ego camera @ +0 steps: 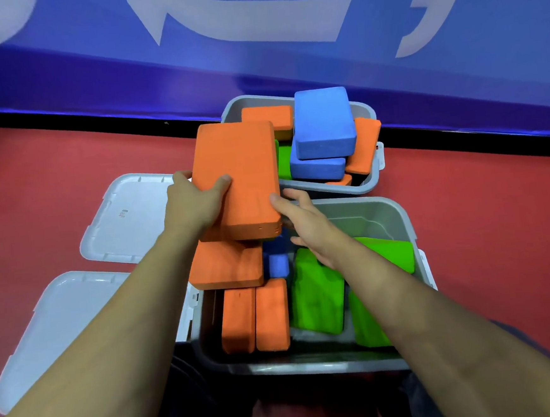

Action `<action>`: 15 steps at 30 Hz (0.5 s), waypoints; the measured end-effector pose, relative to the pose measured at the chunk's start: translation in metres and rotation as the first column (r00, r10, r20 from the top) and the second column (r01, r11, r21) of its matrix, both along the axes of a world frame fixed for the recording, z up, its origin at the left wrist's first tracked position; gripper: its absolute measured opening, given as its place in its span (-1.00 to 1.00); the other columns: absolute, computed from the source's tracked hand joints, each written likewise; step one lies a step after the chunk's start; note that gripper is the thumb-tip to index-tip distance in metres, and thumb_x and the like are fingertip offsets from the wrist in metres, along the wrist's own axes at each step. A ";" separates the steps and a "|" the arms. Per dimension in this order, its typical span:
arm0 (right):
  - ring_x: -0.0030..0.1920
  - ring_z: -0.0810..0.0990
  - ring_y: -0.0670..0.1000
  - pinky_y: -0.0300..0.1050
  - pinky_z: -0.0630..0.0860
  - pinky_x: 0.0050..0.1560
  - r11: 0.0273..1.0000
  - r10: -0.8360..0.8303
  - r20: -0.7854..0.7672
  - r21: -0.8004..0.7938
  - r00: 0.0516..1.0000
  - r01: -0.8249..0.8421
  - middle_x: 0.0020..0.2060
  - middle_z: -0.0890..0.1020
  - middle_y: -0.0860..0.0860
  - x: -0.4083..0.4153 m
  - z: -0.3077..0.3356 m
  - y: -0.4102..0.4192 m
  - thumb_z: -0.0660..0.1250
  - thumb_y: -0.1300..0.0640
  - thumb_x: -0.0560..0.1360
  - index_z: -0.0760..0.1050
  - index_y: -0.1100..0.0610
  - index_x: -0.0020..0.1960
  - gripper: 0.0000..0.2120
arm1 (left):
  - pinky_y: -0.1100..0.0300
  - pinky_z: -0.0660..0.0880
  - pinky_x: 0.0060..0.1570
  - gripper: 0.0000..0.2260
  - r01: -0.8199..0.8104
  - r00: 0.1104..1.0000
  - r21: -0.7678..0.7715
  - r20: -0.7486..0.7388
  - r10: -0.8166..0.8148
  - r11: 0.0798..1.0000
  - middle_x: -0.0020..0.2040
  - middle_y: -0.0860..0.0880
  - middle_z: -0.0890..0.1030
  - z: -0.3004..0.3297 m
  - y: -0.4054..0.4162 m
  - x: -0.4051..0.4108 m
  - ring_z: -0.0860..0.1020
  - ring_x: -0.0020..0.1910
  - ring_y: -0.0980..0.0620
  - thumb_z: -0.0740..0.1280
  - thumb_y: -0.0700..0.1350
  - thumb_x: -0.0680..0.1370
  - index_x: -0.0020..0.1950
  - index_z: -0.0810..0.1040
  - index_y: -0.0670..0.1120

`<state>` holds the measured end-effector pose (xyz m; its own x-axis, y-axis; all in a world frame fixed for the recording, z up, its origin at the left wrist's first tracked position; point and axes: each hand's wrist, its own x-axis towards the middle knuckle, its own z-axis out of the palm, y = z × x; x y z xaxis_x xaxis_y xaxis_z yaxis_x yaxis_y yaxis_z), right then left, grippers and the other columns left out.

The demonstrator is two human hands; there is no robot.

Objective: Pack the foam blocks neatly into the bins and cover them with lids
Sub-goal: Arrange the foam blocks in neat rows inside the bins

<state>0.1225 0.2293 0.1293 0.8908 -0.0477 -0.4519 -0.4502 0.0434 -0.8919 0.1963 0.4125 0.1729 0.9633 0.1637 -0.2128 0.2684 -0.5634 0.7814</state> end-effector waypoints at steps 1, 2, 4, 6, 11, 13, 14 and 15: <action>0.35 0.49 -0.04 -0.09 0.31 0.19 1.000 -0.007 0.003 0.002 1.000 0.007 0.37 0.50 -0.07 0.000 0.000 -0.001 0.31 -0.29 0.55 0.17 -0.05 0.56 -0.30 | -0.18 0.49 0.26 -0.21 0.004 1.000 0.040 0.016 -0.005 0.999 0.39 -0.12 0.47 0.000 -0.002 0.000 0.52 0.30 -0.19 0.40 0.33 0.41 0.48 0.27 -0.06; 0.35 0.49 -0.05 -0.09 0.32 0.19 1.000 -0.015 0.008 0.003 1.000 0.015 0.38 0.50 -0.07 0.001 -0.001 -0.003 0.30 -0.30 0.55 0.16 -0.04 0.57 -0.29 | -0.20 0.46 0.28 -0.20 0.007 1.000 0.086 0.028 -0.009 0.996 0.41 -0.13 0.44 -0.001 -0.003 0.001 0.49 0.32 -0.21 0.39 0.35 0.41 0.49 0.27 -0.05; 0.31 0.51 -0.09 -0.12 0.38 0.17 1.000 -0.023 0.016 0.006 1.000 0.023 0.37 0.51 -0.08 0.002 0.000 -0.004 0.30 -0.35 0.52 0.18 -0.04 0.57 -0.25 | -0.22 0.40 0.33 -0.23 0.003 0.997 0.201 0.080 -0.020 0.980 0.44 -0.14 0.38 -0.001 -0.009 0.000 0.43 0.38 -0.23 0.37 0.32 0.45 0.51 0.26 -0.05; 0.27 0.56 -0.09 -0.03 0.46 0.29 0.999 -0.051 0.005 0.008 0.999 0.051 0.31 0.58 -0.12 0.004 0.000 -0.009 0.31 -0.48 0.40 0.26 -0.08 0.52 -0.17 | -0.21 0.34 0.37 -0.31 -0.022 0.972 0.306 0.230 -0.052 0.952 0.46 -0.12 0.36 0.005 -0.016 -0.006 0.38 0.42 -0.20 0.36 0.27 0.50 0.50 0.29 -0.05; 0.24 0.63 0.00 0.25 0.45 0.36 0.995 -0.055 -0.059 0.077 0.997 0.060 0.23 0.64 -0.15 -0.002 0.004 -0.037 0.22 -0.37 0.56 0.37 -0.15 0.43 -0.48 | -0.22 0.24 0.45 -0.39 0.169 0.853 0.461 0.375 -0.364 0.871 0.52 -0.08 0.33 0.014 -0.046 -0.023 0.28 0.51 -0.13 0.32 0.26 0.51 0.47 0.38 0.01; 0.21 0.65 0.05 0.26 0.46 0.34 0.994 -0.029 -0.078 0.103 0.997 0.037 0.20 0.64 -0.19 -0.008 0.004 -0.042 0.20 -0.33 0.59 0.34 -0.19 0.45 -0.52 | -0.23 0.16 0.49 -0.34 0.282 0.869 0.525 0.215 -0.446 0.803 0.58 -0.09 0.21 0.006 -0.058 -0.034 0.15 0.57 -0.14 0.35 0.27 0.50 0.53 0.32 0.03; 0.19 0.66 0.07 0.24 0.49 0.32 0.993 -0.029 -0.078 0.115 0.997 0.038 0.18 0.64 -0.22 -0.009 0.002 -0.041 0.20 -0.32 0.60 0.33 -0.21 0.45 -0.54 | -0.23 0.14 0.50 -0.29 0.309 0.879 0.516 0.166 -0.447 0.799 0.60 -0.11 0.16 0.002 -0.061 -0.039 0.10 0.59 -0.15 0.37 0.26 0.50 0.56 0.27 0.02; 0.18 0.67 0.07 0.22 0.51 0.28 0.991 -0.043 -0.078 0.125 0.996 0.052 0.16 0.64 -0.24 -0.009 0.000 -0.040 0.21 -0.30 0.60 0.32 -0.21 0.45 -0.55 | -0.22 0.14 0.50 -0.25 0.312 0.888 0.484 0.158 -0.433 0.817 0.61 -0.13 0.11 -0.001 -0.065 -0.041 0.07 0.60 -0.16 0.39 0.24 0.49 0.58 0.22 0.00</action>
